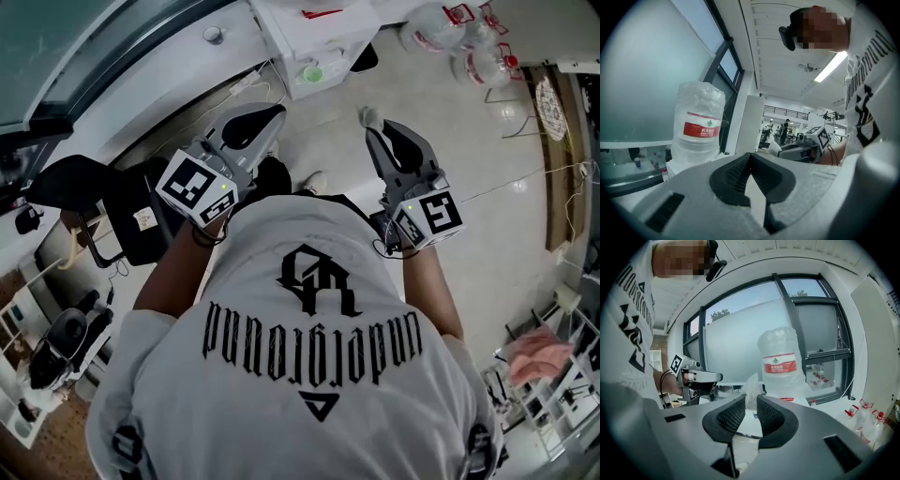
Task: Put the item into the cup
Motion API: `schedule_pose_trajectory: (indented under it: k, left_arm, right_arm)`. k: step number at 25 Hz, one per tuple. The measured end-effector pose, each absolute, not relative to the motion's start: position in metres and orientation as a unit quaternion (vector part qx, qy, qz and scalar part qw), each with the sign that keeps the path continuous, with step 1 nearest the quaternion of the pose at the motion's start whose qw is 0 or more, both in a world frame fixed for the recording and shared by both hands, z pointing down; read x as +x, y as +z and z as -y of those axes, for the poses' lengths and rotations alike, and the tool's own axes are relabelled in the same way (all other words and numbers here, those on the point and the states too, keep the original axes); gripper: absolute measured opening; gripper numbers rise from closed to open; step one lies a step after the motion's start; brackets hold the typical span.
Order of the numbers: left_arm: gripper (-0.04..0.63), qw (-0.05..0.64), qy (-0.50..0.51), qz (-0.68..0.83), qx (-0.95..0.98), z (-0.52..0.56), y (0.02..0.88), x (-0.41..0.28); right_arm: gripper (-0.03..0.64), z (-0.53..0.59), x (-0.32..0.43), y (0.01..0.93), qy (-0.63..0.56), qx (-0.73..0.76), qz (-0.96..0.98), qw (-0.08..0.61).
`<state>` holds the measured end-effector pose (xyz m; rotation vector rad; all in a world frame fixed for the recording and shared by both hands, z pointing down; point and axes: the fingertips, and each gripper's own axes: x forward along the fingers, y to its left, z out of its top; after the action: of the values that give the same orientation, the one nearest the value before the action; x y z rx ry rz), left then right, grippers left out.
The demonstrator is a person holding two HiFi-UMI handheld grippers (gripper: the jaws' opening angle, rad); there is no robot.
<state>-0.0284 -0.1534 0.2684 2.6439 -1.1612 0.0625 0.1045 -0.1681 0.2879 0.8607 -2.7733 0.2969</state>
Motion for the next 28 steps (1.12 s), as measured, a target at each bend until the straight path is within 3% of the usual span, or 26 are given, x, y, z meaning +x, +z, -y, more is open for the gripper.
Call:
schedule_pose_trajectory:
  k: [14,28]
  left_arm:
    - [0.015,0.148,0.037,0.391,0.908,0.188,0.309,-0.06]
    - [0.014,0.177,0.054,0.385,0.904,0.232,0.412,-0.076]
  right_arm:
    - [0.08,0.208,0.065,0.337,0.132,0.29,0.937,0.144]
    - [0.08,0.262,0.048,0.453,0.179,0.293,0.919,0.194]
